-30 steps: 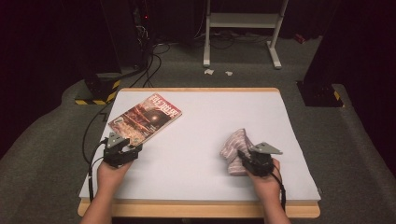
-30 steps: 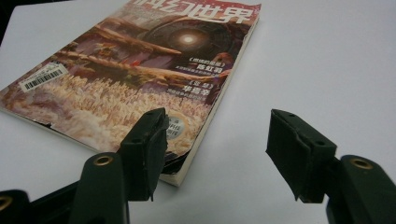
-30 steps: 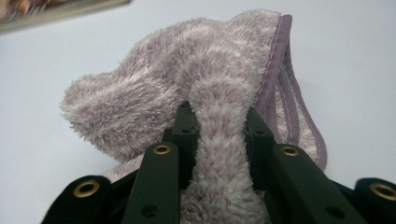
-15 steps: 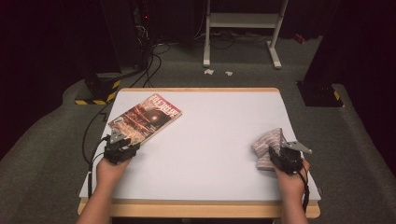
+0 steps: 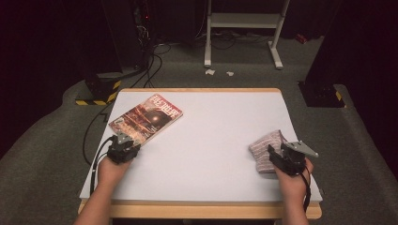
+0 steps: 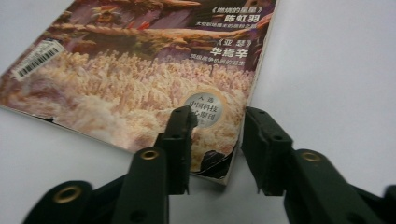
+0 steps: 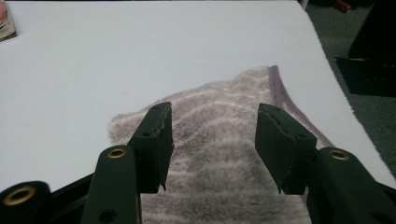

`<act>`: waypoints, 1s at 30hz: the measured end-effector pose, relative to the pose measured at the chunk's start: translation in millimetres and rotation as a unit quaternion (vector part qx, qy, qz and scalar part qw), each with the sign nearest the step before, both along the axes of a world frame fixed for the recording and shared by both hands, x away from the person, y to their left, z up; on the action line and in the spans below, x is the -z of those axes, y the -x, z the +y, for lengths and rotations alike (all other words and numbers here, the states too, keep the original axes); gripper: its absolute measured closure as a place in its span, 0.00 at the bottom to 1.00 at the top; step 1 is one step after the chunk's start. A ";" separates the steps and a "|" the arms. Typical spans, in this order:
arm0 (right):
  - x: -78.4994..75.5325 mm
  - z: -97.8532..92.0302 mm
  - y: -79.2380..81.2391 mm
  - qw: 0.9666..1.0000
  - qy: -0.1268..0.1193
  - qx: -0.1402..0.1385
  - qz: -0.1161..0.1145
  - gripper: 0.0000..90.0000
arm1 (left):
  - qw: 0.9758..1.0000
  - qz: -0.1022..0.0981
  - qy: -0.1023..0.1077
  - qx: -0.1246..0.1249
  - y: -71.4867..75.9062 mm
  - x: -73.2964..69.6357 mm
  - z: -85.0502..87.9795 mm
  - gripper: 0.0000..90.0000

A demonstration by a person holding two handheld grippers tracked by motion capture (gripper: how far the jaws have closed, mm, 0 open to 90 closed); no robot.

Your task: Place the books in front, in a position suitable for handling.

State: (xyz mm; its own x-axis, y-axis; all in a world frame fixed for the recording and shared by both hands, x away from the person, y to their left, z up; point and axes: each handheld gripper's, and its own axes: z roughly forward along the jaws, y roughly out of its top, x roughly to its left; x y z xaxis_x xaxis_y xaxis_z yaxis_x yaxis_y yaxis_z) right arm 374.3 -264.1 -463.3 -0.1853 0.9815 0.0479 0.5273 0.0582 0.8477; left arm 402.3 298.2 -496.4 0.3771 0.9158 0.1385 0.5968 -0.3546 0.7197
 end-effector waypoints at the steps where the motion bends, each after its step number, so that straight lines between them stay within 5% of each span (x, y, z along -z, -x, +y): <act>1: 0.8 1.2 -0.3 1.000 0.000 -0.002 0.002 0.52 | 1.000 -0.002 -0.007 0.004 0.4 0.5 -0.5 0.72; 7: 2.6 4.8 -0.6 1.000 -0.002 -0.007 0.006 0.52 | 0.999 -0.012 -0.016 0.026 3.7 0.3 -5.4 0.92; 11: 2.1 4.2 0.0 1.000 -0.009 -0.007 0.005 0.52 | 0.999 -0.008 -0.001 0.031 3.7 -1.6 -3.8 1.00; 26: 3.9 6.5 -0.1 1.000 -0.013 -0.013 0.007 0.52 | 0.999 -0.023 0.019 0.031 9.5 -10.9 2.9 1.00; 30: 4.2 7.6 0.1 1.000 -0.013 -0.013 0.008 0.51 | 0.999 -0.034 0.033 0.001 9.5 -14.4 15.0 1.00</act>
State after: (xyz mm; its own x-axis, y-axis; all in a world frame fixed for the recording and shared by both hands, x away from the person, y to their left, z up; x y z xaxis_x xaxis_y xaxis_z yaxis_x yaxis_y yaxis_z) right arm 374.2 -256.5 -467.5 -0.2101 0.9746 0.0772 0.5394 0.0496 0.8406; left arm 392.8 313.2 -482.1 0.3718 0.9226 0.1030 0.5455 -0.3069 0.7799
